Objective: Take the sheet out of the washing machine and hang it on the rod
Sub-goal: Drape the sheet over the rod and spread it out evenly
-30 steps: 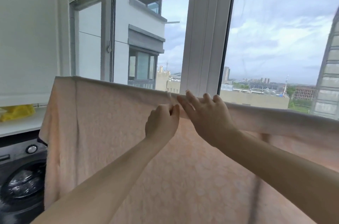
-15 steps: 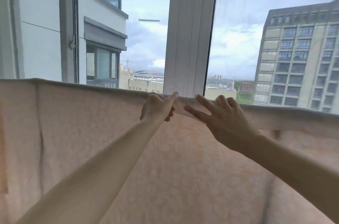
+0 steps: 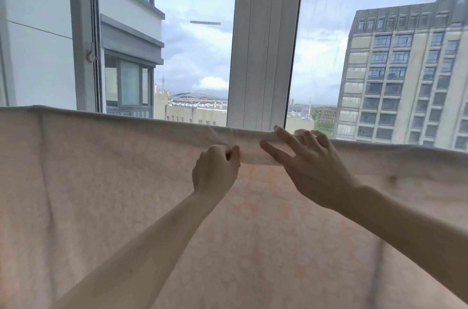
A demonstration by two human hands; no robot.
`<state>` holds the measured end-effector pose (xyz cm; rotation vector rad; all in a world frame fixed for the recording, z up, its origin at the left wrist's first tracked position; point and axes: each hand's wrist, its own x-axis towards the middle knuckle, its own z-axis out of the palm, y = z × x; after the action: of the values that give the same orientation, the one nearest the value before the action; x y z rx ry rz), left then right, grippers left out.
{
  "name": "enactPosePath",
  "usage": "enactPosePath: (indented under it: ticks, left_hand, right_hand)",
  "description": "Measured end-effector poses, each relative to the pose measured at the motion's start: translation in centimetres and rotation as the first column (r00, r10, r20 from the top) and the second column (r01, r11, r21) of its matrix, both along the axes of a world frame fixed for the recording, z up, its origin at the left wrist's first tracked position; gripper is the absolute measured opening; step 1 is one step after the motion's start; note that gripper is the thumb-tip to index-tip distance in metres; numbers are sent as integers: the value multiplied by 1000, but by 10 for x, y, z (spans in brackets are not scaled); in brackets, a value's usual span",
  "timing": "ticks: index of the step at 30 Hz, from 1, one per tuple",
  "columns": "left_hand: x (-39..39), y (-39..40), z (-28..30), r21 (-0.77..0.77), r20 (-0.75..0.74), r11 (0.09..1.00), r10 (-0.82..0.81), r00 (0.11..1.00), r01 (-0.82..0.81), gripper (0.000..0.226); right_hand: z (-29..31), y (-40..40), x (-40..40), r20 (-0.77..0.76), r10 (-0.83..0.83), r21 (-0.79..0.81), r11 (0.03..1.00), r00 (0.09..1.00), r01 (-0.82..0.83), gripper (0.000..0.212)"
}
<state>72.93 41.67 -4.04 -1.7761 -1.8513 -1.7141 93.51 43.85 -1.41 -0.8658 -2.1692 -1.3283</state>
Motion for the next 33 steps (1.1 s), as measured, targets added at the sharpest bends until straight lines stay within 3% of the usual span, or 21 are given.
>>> enactPosePath:
  ticks: [8, 16, 23, 29, 33]
  left_hand:
    - [4, -14, -1, 8, 77, 996, -93, 993, 92, 46]
    - [-1, -14, 7, 31, 215, 990, -138, 967, 134, 49]
    - [-20, -5, 35, -90, 542, 989, -49, 839, 116, 57]
    - [-34, 4, 42, -23, 273, 999, -29, 962, 36, 46]
    - [-46, 4, 31, 30, 67, 995, 95, 993, -97, 50]
  right_hand:
    - [5, 5, -44, 13, 48, -69, 996, 999, -47, 76]
    - [9, 8, -48, 32, 64, -69, 996, 997, -61, 63]
    - [5, 9, -41, 28, 100, -52, 994, 995, -98, 69]
    - [3, 12, -43, 33, 81, -51, 996, 996, -80, 65]
    - [3, 13, -44, 33, 81, -38, 996, 996, -80, 63]
